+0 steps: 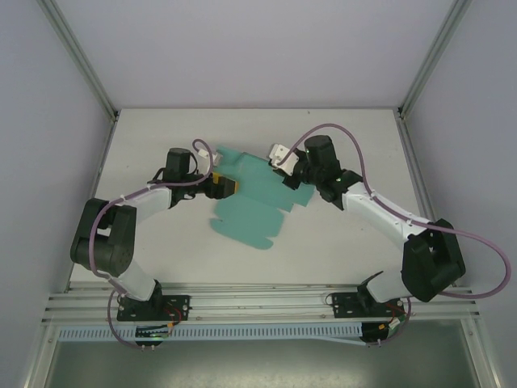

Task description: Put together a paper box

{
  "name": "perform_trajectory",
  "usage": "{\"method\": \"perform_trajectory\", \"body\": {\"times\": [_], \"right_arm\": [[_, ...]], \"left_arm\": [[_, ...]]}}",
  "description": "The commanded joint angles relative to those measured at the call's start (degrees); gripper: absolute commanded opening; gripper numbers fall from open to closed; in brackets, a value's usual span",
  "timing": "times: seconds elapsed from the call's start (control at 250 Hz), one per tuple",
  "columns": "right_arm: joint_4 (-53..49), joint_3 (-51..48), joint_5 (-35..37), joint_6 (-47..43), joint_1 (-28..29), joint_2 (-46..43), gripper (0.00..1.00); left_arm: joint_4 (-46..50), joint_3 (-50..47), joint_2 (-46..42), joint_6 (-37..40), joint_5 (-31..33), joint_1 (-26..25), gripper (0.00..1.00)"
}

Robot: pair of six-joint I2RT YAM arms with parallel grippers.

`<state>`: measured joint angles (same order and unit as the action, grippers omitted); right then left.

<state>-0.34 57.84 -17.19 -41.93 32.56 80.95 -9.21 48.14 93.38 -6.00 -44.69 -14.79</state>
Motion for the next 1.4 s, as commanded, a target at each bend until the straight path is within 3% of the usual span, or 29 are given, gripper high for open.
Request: {"method": "perform_trajectory", "body": {"times": [0.0, 0.192, 0.328, 0.476, 0.636, 0.795, 1.007, 1.399], "right_arm": [[0.99, 3.00, -4.95, 3.72, -0.04, 0.95, 0.00], [0.29, 5.00, -5.42, 5.52, -1.56, 2.64, 0.00], [0.51, 5.53, -4.10, 6.50, -1.88, 3.11, 0.00], [1.52, 5.51, -5.95, 8.02, -1.93, 3.06, 0.00], [2.96, 4.85, -6.80, 9.72, -1.93, 2.62, 0.00], [2.98, 4.43, -5.93, 10.27, -1.80, 2.46, 0.00], [1.43, 1.45, -5.33, 6.39, 0.93, 2.28, 0.00], [5.11, -4.71, 16.67, -1.54, 12.89, 6.82, 0.00]], "left_arm": [[-0.94, -0.02, 0.30, 0.31, -1.92, -0.52, 0.76], [-0.97, 0.33, 0.57, 1.46, 0.46, -2.53, 0.73], [-2.46, 0.12, 1.14, -0.05, 1.05, -2.58, 0.53], [-1.98, 2.30, 3.36, -2.54, 7.53, -3.13, 0.35], [-1.15, 4.72, 6.25, -3.32, 8.65, -4.29, 0.27], [-0.40, 6.21, 7.61, -6.12, 10.73, -4.43, 0.12], [-0.87, 7.91, 8.89, -11.89, 8.14, -4.46, 0.08], [6.53, 12.04, 13.43, -14.84, 13.73, -4.51, 0.14]]}}
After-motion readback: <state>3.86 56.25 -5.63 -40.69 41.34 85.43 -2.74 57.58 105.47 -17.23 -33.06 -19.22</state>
